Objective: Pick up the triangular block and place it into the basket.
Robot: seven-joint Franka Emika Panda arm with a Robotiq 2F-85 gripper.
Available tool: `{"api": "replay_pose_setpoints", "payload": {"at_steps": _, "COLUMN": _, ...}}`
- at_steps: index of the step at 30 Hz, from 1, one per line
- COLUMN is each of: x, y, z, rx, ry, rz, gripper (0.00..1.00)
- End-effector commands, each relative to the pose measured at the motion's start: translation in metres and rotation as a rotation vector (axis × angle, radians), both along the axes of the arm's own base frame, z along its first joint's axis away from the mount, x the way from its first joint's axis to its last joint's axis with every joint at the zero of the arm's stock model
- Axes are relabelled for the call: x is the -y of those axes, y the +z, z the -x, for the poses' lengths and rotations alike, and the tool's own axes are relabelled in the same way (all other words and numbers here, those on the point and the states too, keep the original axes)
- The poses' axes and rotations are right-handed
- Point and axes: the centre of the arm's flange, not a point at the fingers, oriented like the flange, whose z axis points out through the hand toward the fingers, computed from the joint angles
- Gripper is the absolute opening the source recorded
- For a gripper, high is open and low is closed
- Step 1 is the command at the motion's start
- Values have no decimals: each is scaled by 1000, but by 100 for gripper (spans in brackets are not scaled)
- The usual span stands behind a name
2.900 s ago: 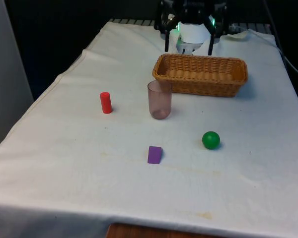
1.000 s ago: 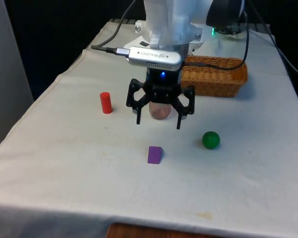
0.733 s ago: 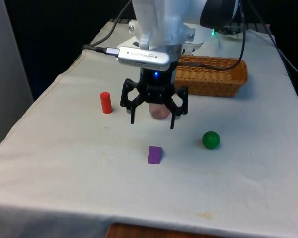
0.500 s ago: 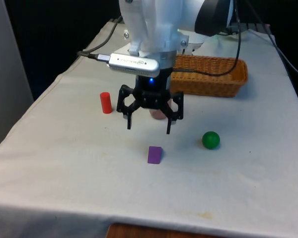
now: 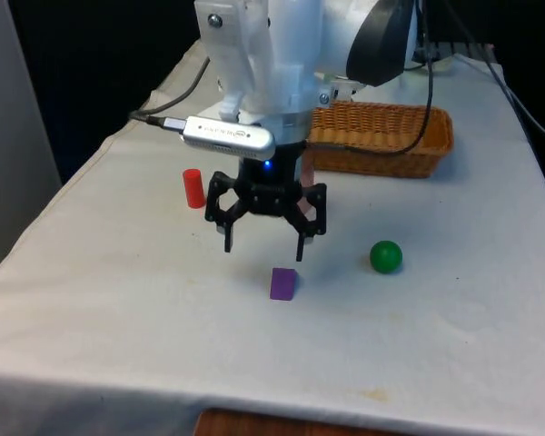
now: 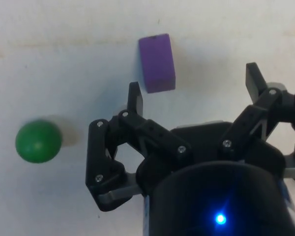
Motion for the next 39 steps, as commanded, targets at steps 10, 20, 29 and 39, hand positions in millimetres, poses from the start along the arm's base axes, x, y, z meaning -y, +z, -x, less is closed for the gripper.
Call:
{"api": "replay_pose_setpoints", "payload": {"at_steps": 10, "x": -7, "y": -14, "z": -4, "rx": -5, "ry": 2, "rz": -7, "gripper": 100}}
{"api": "replay_pose_setpoints", "payload": {"at_steps": 20, "x": -14, "y": -24, "z": -3, "rx": -13, "ry": 11, "rz": -11, "gripper": 100}}
{"api": "replay_pose_setpoints", "payload": {"at_steps": 29, "x": -13, "y": -36, "z": -1, "rx": -24, "ry": 14, "rz": -21, "gripper": 99}}
{"api": "replay_pose_setpoints", "payload": {"at_steps": 39, "x": -14, "y": -40, "z": -1, "rx": -27, "ry": 16, "rz": -26, "gripper": 47}}
